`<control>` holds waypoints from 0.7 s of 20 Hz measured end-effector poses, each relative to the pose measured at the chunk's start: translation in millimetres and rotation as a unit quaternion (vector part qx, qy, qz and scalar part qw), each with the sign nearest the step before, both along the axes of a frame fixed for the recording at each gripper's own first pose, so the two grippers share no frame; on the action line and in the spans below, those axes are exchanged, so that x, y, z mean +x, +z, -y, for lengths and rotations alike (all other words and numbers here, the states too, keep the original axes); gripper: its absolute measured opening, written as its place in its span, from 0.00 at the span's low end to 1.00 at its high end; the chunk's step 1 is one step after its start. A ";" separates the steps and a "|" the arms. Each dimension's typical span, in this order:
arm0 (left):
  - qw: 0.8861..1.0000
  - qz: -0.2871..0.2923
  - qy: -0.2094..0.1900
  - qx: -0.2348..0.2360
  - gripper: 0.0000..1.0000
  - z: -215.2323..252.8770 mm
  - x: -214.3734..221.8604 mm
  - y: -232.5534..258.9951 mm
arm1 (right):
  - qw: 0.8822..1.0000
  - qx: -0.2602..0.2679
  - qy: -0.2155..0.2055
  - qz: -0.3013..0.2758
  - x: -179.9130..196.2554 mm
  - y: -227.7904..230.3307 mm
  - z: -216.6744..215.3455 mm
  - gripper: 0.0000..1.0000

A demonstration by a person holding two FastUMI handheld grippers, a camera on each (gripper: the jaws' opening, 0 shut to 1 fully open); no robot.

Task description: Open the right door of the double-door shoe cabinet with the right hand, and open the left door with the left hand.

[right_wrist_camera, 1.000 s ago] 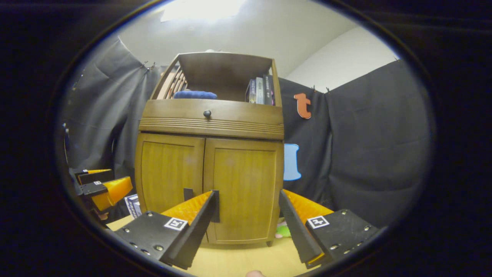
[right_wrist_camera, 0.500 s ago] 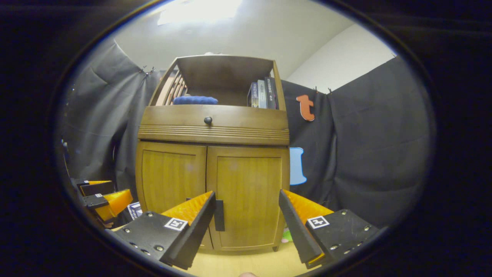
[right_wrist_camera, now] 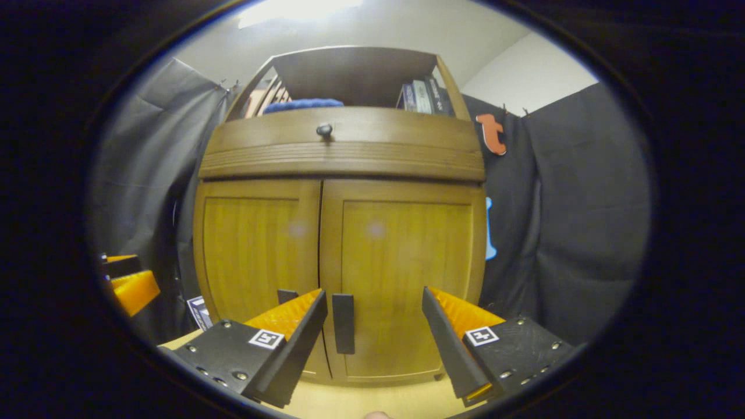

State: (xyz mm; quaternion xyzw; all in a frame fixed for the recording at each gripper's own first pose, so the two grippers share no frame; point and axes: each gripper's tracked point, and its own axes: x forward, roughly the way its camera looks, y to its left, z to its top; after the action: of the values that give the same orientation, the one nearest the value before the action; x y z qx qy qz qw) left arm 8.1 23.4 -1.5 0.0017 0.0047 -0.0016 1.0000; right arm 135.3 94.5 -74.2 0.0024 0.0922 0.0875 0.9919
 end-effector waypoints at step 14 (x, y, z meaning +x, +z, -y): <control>1.000 -0.013 0.005 -0.007 0.92 -14.7 4.7 -3.1 | 0.996 0.019 -0.001 -0.084 56.6 -85.0 -47.5 0.56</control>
State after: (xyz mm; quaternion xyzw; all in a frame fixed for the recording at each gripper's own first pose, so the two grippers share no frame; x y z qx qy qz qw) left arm 12.8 38.1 -4.6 -0.0050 0.0176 0.0030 0.9998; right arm 191.9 142.0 -159.2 0.0282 0.1731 0.0873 0.9806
